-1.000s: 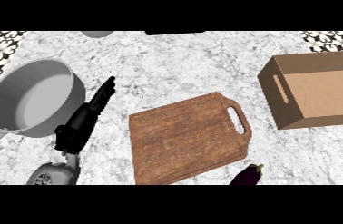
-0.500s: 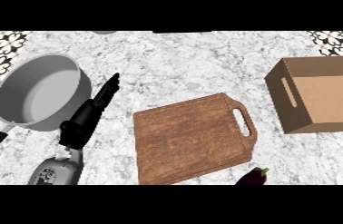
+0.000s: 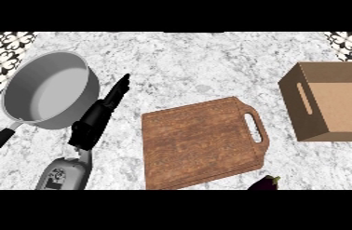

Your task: Pick the cupcake from the cutting board and place it in the cardboard box

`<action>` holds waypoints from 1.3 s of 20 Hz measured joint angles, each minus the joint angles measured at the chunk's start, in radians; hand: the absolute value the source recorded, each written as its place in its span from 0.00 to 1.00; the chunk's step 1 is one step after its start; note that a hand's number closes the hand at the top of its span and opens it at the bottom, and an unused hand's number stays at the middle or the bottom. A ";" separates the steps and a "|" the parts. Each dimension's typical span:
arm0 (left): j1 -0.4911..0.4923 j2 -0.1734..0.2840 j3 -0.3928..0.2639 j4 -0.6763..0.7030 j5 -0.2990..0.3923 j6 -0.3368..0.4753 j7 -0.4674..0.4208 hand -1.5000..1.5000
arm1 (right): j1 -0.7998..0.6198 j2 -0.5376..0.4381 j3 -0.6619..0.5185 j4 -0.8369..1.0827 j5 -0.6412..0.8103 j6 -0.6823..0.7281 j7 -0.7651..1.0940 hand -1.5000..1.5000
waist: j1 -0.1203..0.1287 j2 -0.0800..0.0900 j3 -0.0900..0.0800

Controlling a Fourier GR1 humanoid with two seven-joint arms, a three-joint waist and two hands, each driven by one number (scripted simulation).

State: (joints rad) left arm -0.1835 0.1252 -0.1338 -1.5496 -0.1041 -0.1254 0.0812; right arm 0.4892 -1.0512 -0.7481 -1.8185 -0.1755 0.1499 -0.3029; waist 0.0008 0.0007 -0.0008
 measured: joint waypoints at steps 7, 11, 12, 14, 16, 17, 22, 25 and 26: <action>-0.015 -0.016 0.004 0.016 -0.008 -0.009 -0.003 0.50 | -0.251 -0.050 0.138 0.151 0.043 0.009 0.088 1.00 | 0.011 0.002 0.001; -0.018 -0.017 0.007 0.028 -0.018 -0.012 -0.013 0.50 | -0.383 -0.054 0.241 0.244 0.130 -0.033 0.106 1.00 | 0.015 0.003 0.000; -0.025 -0.021 0.008 0.031 -0.022 -0.010 -0.010 0.50 | -0.407 -0.042 0.271 0.259 0.161 -0.050 0.102 1.00 | 0.015 0.003 0.001; -0.042 -0.022 0.013 0.030 -0.018 -0.016 0.006 0.50 | -0.468 -0.038 0.327 0.307 0.216 -0.068 0.101 1.00 | 0.017 0.004 0.001; -0.050 -0.022 0.019 0.047 -0.017 -0.021 -0.005 0.50 | -0.534 -0.033 0.385 0.379 0.271 -0.083 0.080 1.00 | 0.022 0.005 0.001; -0.049 -0.022 0.021 0.040 -0.013 -0.025 0.001 0.50 | -0.566 -0.029 0.413 0.413 0.298 -0.088 0.075 1.00 | 0.023 0.005 0.001; -0.031 -0.034 0.006 0.019 -0.026 -0.024 0.007 0.50 | -0.714 0.053 0.539 0.588 0.438 -0.152 0.026 1.00 | 0.027 0.005 0.001; -0.029 -0.029 0.015 0.005 -0.013 -0.039 0.016 0.50 | -0.774 0.102 0.577 0.704 0.474 -0.150 0.007 0.00 | 0.027 0.005 0.001; -0.027 -0.029 0.015 0.008 -0.018 -0.036 0.010 0.50 | -0.793 0.115 0.581 0.738 0.468 -0.134 0.015 0.00 | 0.027 0.006 0.002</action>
State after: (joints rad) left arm -0.2108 0.0959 -0.1186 -1.5420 -0.1216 -0.1611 0.0914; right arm -0.3041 -0.9362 -0.1672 -1.0802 0.2924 0.0159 -0.2881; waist 0.0278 0.0062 0.0009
